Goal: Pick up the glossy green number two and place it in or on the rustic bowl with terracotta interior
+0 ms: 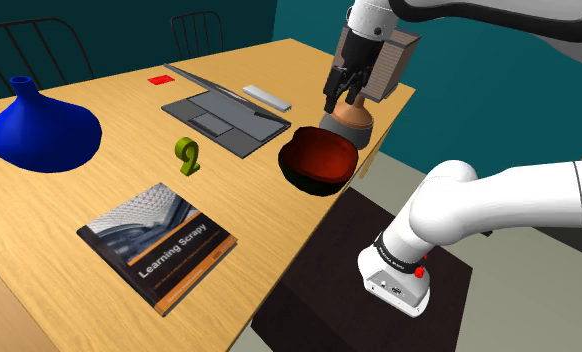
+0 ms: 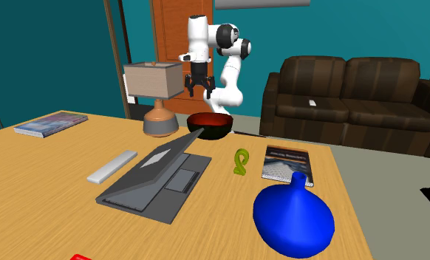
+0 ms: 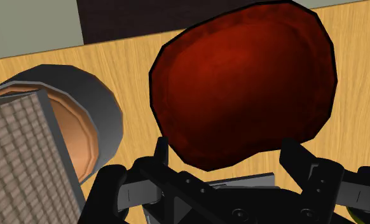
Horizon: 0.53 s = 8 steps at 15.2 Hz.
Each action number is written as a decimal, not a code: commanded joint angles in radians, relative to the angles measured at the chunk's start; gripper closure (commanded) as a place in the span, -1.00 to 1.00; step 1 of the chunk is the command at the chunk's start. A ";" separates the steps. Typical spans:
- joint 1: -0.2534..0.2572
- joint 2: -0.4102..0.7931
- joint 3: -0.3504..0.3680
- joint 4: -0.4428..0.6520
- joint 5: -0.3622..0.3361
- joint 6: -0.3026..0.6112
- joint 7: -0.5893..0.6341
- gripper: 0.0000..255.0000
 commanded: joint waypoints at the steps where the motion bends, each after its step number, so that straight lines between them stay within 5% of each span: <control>1: 0.000 0.000 0.000 0.000 0.000 0.000 0.000 -1.00; 8: 0.035 0.185 0.136 0.064 0.067 0.120 0.155 -1.00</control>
